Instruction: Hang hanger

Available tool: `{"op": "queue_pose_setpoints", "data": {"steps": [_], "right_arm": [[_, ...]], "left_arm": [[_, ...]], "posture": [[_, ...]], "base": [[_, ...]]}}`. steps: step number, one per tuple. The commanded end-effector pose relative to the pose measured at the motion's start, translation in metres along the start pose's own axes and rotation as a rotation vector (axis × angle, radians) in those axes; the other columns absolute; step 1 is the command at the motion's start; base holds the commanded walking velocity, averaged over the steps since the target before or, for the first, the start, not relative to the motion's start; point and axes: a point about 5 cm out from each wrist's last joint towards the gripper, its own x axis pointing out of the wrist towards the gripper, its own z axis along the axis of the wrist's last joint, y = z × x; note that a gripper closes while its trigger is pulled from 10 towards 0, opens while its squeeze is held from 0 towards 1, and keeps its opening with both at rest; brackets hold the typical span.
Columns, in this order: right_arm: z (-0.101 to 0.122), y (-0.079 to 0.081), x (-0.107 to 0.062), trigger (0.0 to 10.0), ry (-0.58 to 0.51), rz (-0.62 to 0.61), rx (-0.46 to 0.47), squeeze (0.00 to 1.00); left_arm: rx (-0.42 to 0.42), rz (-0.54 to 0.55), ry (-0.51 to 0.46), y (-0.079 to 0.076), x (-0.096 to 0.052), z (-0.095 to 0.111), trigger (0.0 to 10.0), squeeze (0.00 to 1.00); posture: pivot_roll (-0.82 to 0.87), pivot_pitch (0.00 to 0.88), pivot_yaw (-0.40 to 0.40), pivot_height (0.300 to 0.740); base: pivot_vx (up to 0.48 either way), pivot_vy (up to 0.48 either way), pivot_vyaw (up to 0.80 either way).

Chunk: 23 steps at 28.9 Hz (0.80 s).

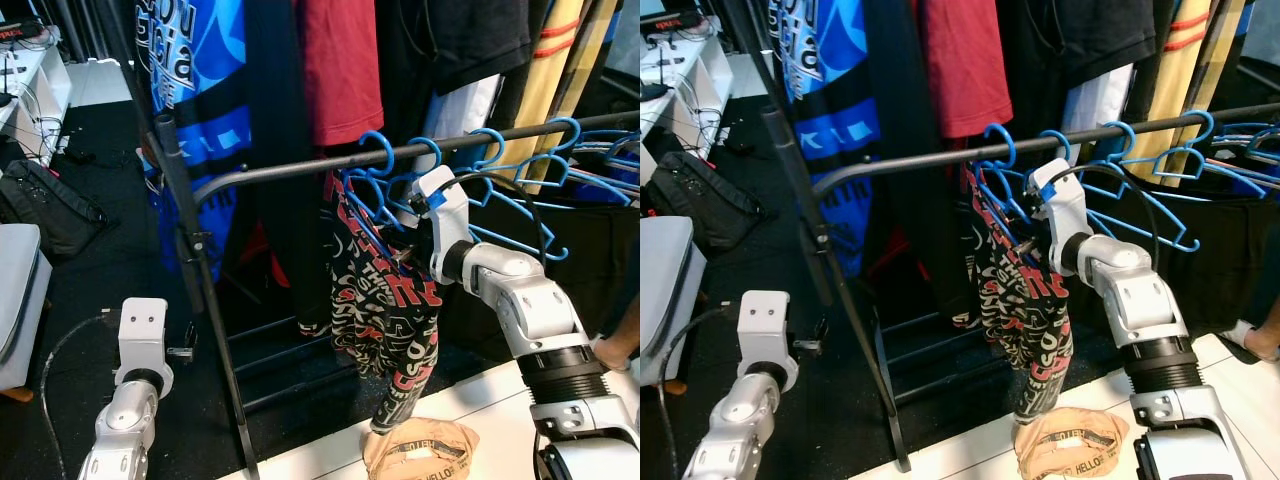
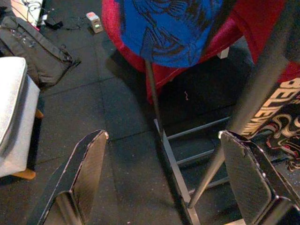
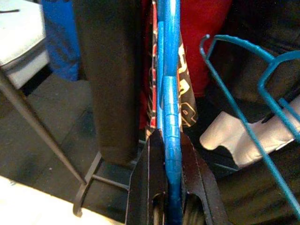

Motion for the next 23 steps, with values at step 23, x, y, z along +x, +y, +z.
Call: {"op": "queue_pose_setpoints", "data": {"steps": [23], "right_arm": [[-0.024, -0.001, -0.022, 0.0, 0.157, 0.116, -0.053, 0.0]], "left_arm": [[0.015, -0.012, -0.034, 0.012, 0.009, 0.01, 10.0, 0.0]], "posture": [[0.0, 0.0, -0.021, 0.74]], "base": [[-0.264, 0.0, 0.0]]}}
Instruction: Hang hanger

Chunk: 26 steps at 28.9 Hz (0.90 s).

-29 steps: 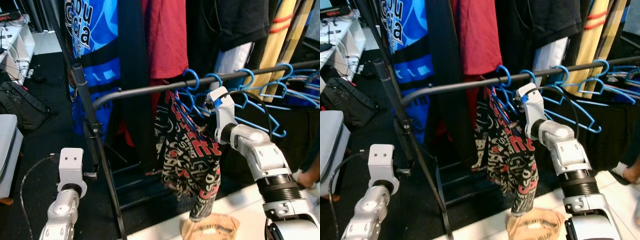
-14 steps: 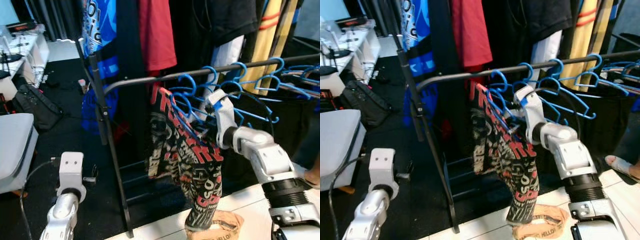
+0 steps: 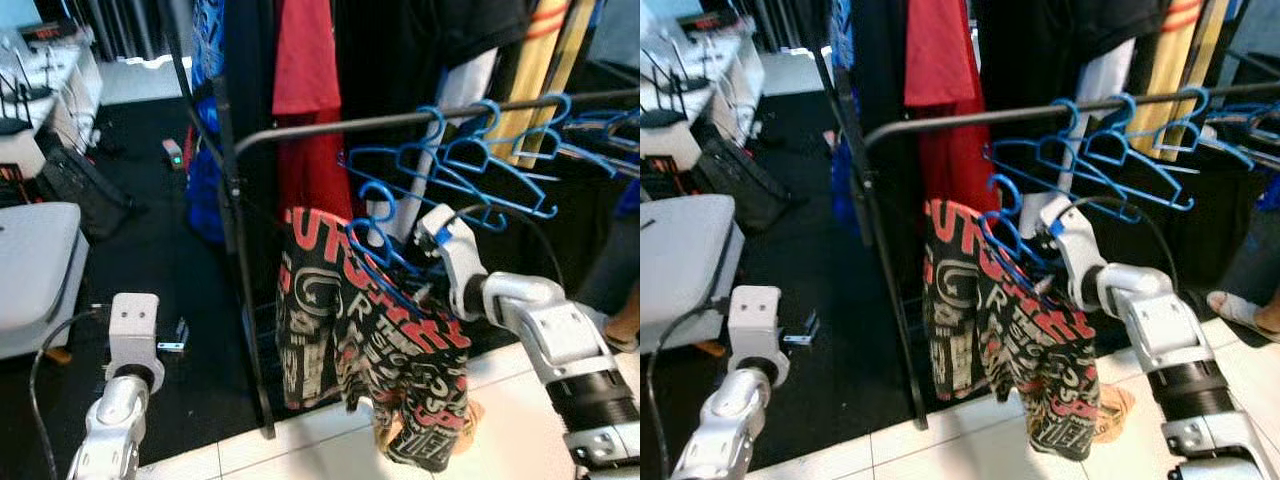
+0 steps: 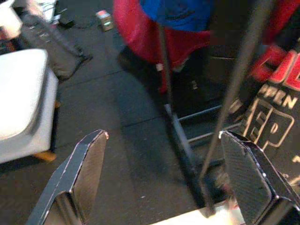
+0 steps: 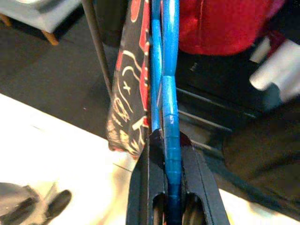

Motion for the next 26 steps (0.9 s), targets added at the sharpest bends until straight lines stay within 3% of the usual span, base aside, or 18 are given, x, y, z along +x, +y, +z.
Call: {"op": "queue_pose_setpoints", "data": {"steps": [1, 3, 7, 9, 10, 13, 21, 22, 23, 26], "right_arm": [[0.01, 0.01, -0.006, 0.0, -0.044, 0.099, -0.071, 0.0], [0.012, 0.017, -0.015, 0.0, -0.063, 0.207, -0.126, 0.0], [0.014, 0.023, -0.02, 0.0, -0.081, 0.275, -0.15, 0.0], [0.017, 0.034, -0.031, 0.0, -0.112, 0.417, -0.178, 0.0], [0.017, 0.034, -0.031, 0.0, -0.112, 0.417, -0.178, 0.0], [0.025, 0.038, -0.044, 0.0, -0.162, 0.532, -0.192, 0.0], [0.036, 0.029, -0.052, 0.0, -0.235, 0.529, -0.18, 0.0], [0.044, 0.02, -0.052, 0.1, -0.29, 0.482, -0.187, 0.0], [0.053, 0.016, -0.05, 10.0, -0.363, 0.472, -0.159, 0.0], [0.059, 0.015, -0.048, 10.0, -0.411, 0.47, -0.139, 0.0]], "left_arm": [[-0.006, -0.013, -0.02, 0.008, 0.002, 0.004, 10.0, 0.0], [-0.021, -0.051, -0.068, 0.011, 0.007, 0.017, 10.0, 0.0], [-0.025, -0.083, -0.097, 0.01, 0.009, 0.024, 10.0, 0.0], [-0.052, -0.175, -0.163, 0.009, 0.011, 0.041, 10.0, 0.0], [-0.052, -0.175, -0.163, 0.009, 0.011, 0.041, 10.0, 0.0], [-0.079, -0.327, -0.26, 0.01, 0.009, 0.068, 10.0, 0.0], [-0.095, -0.437, -0.334, 0.015, 0.004, 0.09, 10.0, 0.0], [-0.108, -0.513, -0.377, 0.018, 0.0, 0.101, 10.0, 0.0], [-0.127, -0.596, -0.416, 0.02, -0.006, 0.112, 10.0, 0.0], [-0.14, -0.651, -0.439, 0.02, -0.011, 0.118, 10.0, 0.0]], "posture": [[0.0, 0.0, -0.019, 0.74], [0.0, 0.0, -0.019, 0.74], [0.0, 0.0, -0.02, 0.74], [0.0, 0.0, -0.022, 0.74], [0.0, 0.0, -0.022, 0.74], [0.0, 0.0, -0.027, 0.74], [0.0, 0.0, -0.028, 0.74], [0.0, 0.0, -0.03, 0.74], [0.0, 0.0, -0.028, 0.74], [0.0, 0.0, -0.028, 0.74]], "base": [[-0.281, 0.0, 0.0], [-0.281, 0.0, 0.0], [-0.279, 0.0, 0.0], [-0.272, 0.0, 0.0], [-0.27, 0.0, 0.0], [-0.27, 0.0, 0.0], [-0.159, 0.0, 0.0], [-0.292, 0.0, 0.0], [0.0, 0.0, 0.0], [0.0, 0.0, 0.0]]}}
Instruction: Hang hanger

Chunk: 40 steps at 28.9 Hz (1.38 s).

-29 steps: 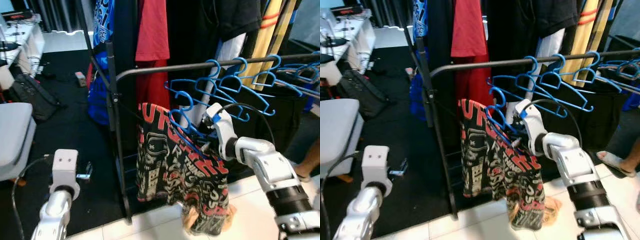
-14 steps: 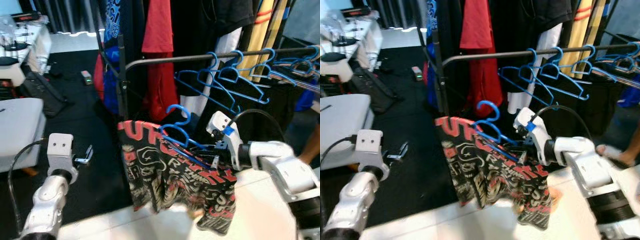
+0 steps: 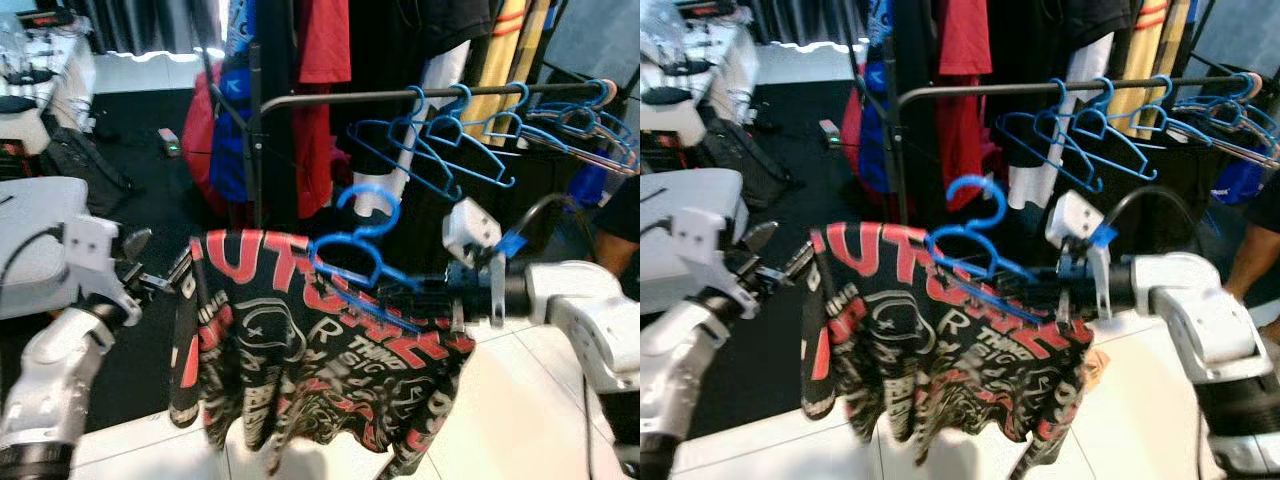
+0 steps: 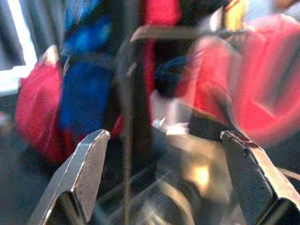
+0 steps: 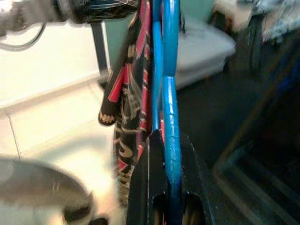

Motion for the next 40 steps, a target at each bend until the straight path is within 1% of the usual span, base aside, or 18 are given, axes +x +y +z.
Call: {"op": "queue_pose_setpoints", "data": {"steps": [1, 2, 4, 5, 6, 7, 9, 11, 15, 18, 19, 20, 24, 26, 28, 32, 39, 40], "right_arm": [[0.009, -0.002, -0.003, 10.0, -0.058, -0.008, -0.026, 0.0], [0.012, -0.001, 0.001, 10.0, -0.104, 0.019, -0.016, 0.0], [0.012, 0.004, 0.005, 10.0, -0.124, 0.074, -0.003, 0.0], [0.012, 0.004, 0.005, 10.0, -0.124, 0.074, -0.003, 0.0], [0.012, 0.006, 0.006, 10.0, -0.13, 0.111, 0.006, 0.0], [0.012, 0.006, 0.006, 10.0, -0.13, 0.111, 0.006, 0.0], [0.013, 0.006, 0.001, 10.0, -0.142, 0.16, 0.03, 0.0], [0.013, 0.006, 0.001, 10.0, -0.142, 0.16, 0.03, 0.0], [0.017, 0.005, -0.006, 10.0, -0.129, 0.205, 0.035, 0.0], [0.017, 0.005, -0.008, 10.0, -0.12, 0.211, 0.033, 0.0], [0.016, 0.004, -0.009, 10.0, -0.105, 0.208, 0.026, 0.0], [0.016, 0.003, -0.01, 10.0, -0.096, 0.202, 0.02, 0.0], [0.016, 0.001, -0.013, 10.0, -0.09, 0.197, 0.015, 0.0], [0.016, 0.001, -0.013, 10.0, -0.09, 0.197, 0.015, 0.0], [0.018, 0.001, -0.012, 10.0, -0.1, 0.202, 0.008, 0.0], [0.021, 0.001, -0.012, 10.0, -0.107, 0.204, 0.001, 0.0], [0.022, -0.002, -0.016, 10.0, -0.095, 0.187, -0.007, 0.0], [0.02, -0.005, -0.022, 10.0, -0.079, 0.161, -0.006, 0.0]], "left_arm": [[-0.019, -0.029, 0.007, -0.002, -0.001, 0.0, 10.0, 0.0], [-0.034, -0.081, -0.011, -0.005, -0.002, 0.005, 10.0, 0.0], [-0.037, -0.136, -0.032, -0.01, -0.003, 0.009, 10.0, 0.0], [-0.037, -0.136, -0.032, -0.01, -0.003, 0.009, 10.0, 0.0], [-0.044, -0.193, -0.051, -0.016, -0.005, 0.014, 10.0, 0.0], [-0.044, -0.193, -0.051, -0.016, -0.005, 0.014, 10.0, 0.0], [-0.06, -0.301, -0.077, -0.025, -0.009, 0.024, 10.0, 0.0], [-0.06, -0.301, -0.077, -0.025, -0.009, 0.024, 10.0, 0.0], [-0.08, -0.371, -0.084, -0.026, -0.013, 0.031, 10.0, 0.0], [-0.094, -0.387, -0.085, -0.026, -0.015, 0.032, 10.0, 0.0], [-0.105, -0.412, -0.081, -0.026, -0.018, 0.033, 4.7, 0.0], [-0.124, -0.441, -0.079, -0.026, -0.023, 0.035, 0.0, 0.0], [-0.148, -0.492, -0.066, -0.027, -0.03, 0.037, 0.0, 0.0], [-0.148, -0.492, -0.066, -0.027, -0.03, 0.037, 0.0, 0.0], [-0.153, -0.533, -0.016, -0.03, -0.036, 0.031, 0.0, 0.0], [-0.159, -0.561, 0.023, -0.033, -0.04, 0.026, 0.0, 0.0], [-0.151, -0.549, 0.042, -0.03, -0.043, 0.025, 0.0, 0.0], [-0.131, -0.514, 0.045, -0.023, -0.045, 0.027, 0.0, 0.0]], "posture": [[0.0, 0.0, -0.028, 0.74], [0.0, 0.0, -0.031, 0.74], [0.0, 0.0, -0.038, 0.74], [0.0, 0.0, -0.038, 0.74], [0.0, 0.0, -0.04, 0.74], [0.0, 0.0, -0.04, 0.74], [0.0, 0.003, -0.043, 0.74], [0.0, 0.003, -0.043, 0.74], [0.0, 0.005, -0.043, 0.74], [0.0, 0.006, -0.044, 0.74], [0.0, 0.004, -0.044, 0.74], [0.0, 0.004, -0.042, 0.74], [0.0, 0.004, -0.041, 0.74], [0.0, 0.004, -0.041, 0.74], [0.0, 0.0, -0.039, 0.74], [0.0, 0.0, -0.039, 0.74], [0.0, 0.0, -0.04, 0.74], [0.01, 0.0, -0.042, 0.74]], "base": [[0.0, 0.0, 0.0], [0.0, 0.0, 0.0], [0.0, 0.0, 0.39], [0.0, 0.0, 0.78], [0.0, 0.0, 0.79], [0.0, 0.0, 0.79], [0.0, 0.0, 0.36], [0.0, 0.0, 0.0], [0.0, 0.0, 0.0], [0.0, 0.0, 0.0], [0.0, 0.0, 0.0], [0.0, 0.0, 0.0], [0.0, 0.0, 0.0], [0.0, 0.0, 0.0], [0.0, 0.0, 0.0], [0.0, 0.0, 0.0], [0.0, 0.0, 0.0], [0.0, 0.0, 0.0]]}}
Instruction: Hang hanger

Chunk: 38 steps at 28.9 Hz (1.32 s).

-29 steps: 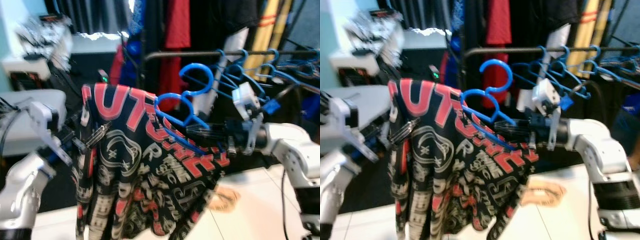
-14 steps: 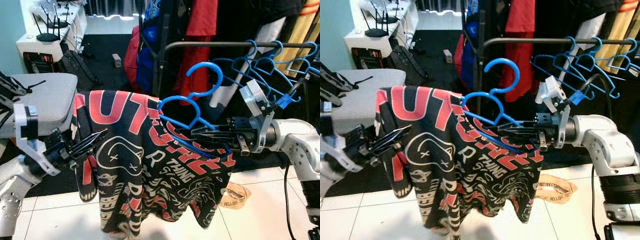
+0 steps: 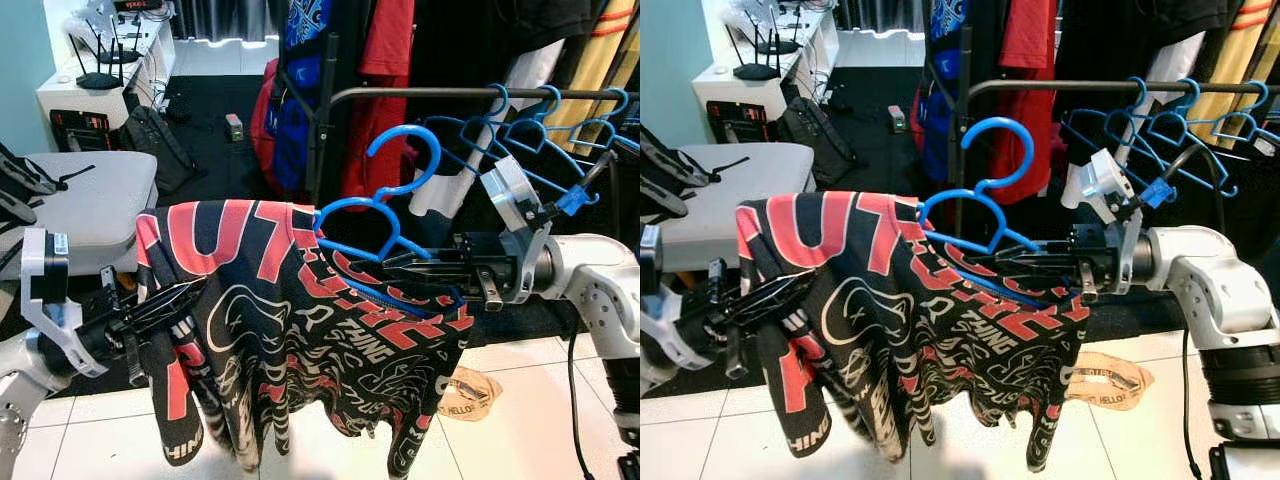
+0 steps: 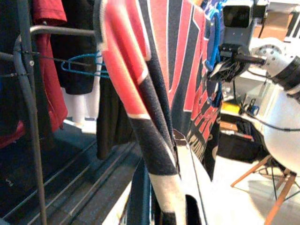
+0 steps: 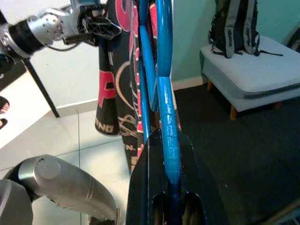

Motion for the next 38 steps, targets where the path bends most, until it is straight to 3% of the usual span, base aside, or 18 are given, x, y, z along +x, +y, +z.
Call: {"op": "queue_pose_setpoints", "data": {"steps": [1, 3, 4, 5, 6, 9, 21, 23, 26, 27, 29, 32, 38], "right_arm": [[0.01, -0.003, -0.005, 10.0, -0.026, -0.02, -0.041, 0.0], [0.004, -0.004, -0.013, 10.0, 0.016, -0.051, -0.032, 0.0], [-0.005, -0.005, -0.02, 10.0, 0.067, -0.077, -0.017, 0.0], [-0.019, -0.003, -0.027, 10.0, 0.147, -0.099, 0.011, 0.0], [-0.019, -0.003, -0.027, 10.0, 0.147, -0.099, 0.011, 0.0], [-0.038, 0.003, -0.034, 10.0, 0.248, -0.111, 0.057, 0.0], [-0.044, 0.011, -0.025, 10.0, 0.225, -0.078, 0.084, 0.0], [-0.045, 0.012, -0.023, 10.0, 0.218, -0.074, 0.081, 0.0], [-0.045, 0.012, -0.021, 10.0, 0.212, -0.075, 0.079, 0.0], [-0.046, 0.011, -0.018, 10.0, 0.201, -0.079, 0.072, 0.0], [-0.042, 0.009, -0.008, 10.0, 0.152, -0.101, 0.049, 0.0], [-0.039, 0.009, -0.001, 10.0, 0.125, -0.097, 0.037, 0.0], [-0.037, 0.011, 0.002, 10.0, 0.127, -0.086, 0.028, 0.0]], "left_arm": [[0.013, 0.008, 0.042, 0.002, -0.004, 0.001, 0.0, 0.0], [0.05, 0.072, 0.047, 0.01, -0.01, 0.005, 0.0, 0.0], [0.088, 0.142, 0.046, 0.019, -0.015, 0.011, 1.2, 0.0], [0.132, 0.235, 0.019, 0.032, -0.023, 0.023, 4.5, 0.0], [0.132, 0.235, 0.019, 0.032, -0.023, 0.023, 4.5, 0.0], [0.197, 0.372, -0.054, 0.051, -0.035, 0.045, 4.9, 0.0], [0.206, 0.55, -0.181, 0.068, -0.035, 0.051, 5.1, 0.0], [0.18, 0.671, -0.222, 0.079, -0.038, 0.048, 9.0, 0.0], [0.157, 0.677, -0.221, 0.08, -0.033, 0.042, 8.9, 0.0], [0.122, 0.645, -0.221, 0.077, -0.025, 0.035, 9.5, 0.0], [0.054, 0.439, -0.193, 0.054, 0.004, 0.022, 10.0, 0.0], [0.017, 0.292, -0.157, 0.036, 0.02, 0.013, 10.0, 0.0], [0.011, 0.233, -0.042, 0.03, 0.021, -0.003, 10.0, 0.0]], "posture": [[0.01, 0.0, -0.042, 0.74], [0.01, 0.0, -0.043, 0.74], [0.01, 0.005, -0.045, 0.74], [0.01, 0.01, -0.045, 0.74], [0.01, 0.01, -0.045, 0.74], [0.01, 0.015, -0.041, 0.74], [0.0, 0.019, -0.033, 0.74], [0.01, 0.023, -0.033, 0.74], [0.01, 0.023, -0.033, 0.74], [0.01, 0.024, -0.032, 0.74], [0.01, 0.024, -0.033, 0.74], [0.01, 0.024, -0.031, 0.74], [0.0, 0.023, -0.03, 0.74]], "base": [[0.0, 0.0, 0.0], [0.0, 0.0, 0.0], [0.0, 0.0, 0.0], [0.0, 0.0, 0.0], [0.0, 0.0, 0.0], [0.0, 0.0, 0.0], [0.0, 0.0, 0.0], [0.0, 0.0, 0.0], [0.0, 0.0, 0.0], [0.0, 0.0, 0.0], [0.0, 0.0, 0.0], [0.0, 0.0, 0.0], [0.0, 0.0, 0.0]]}}
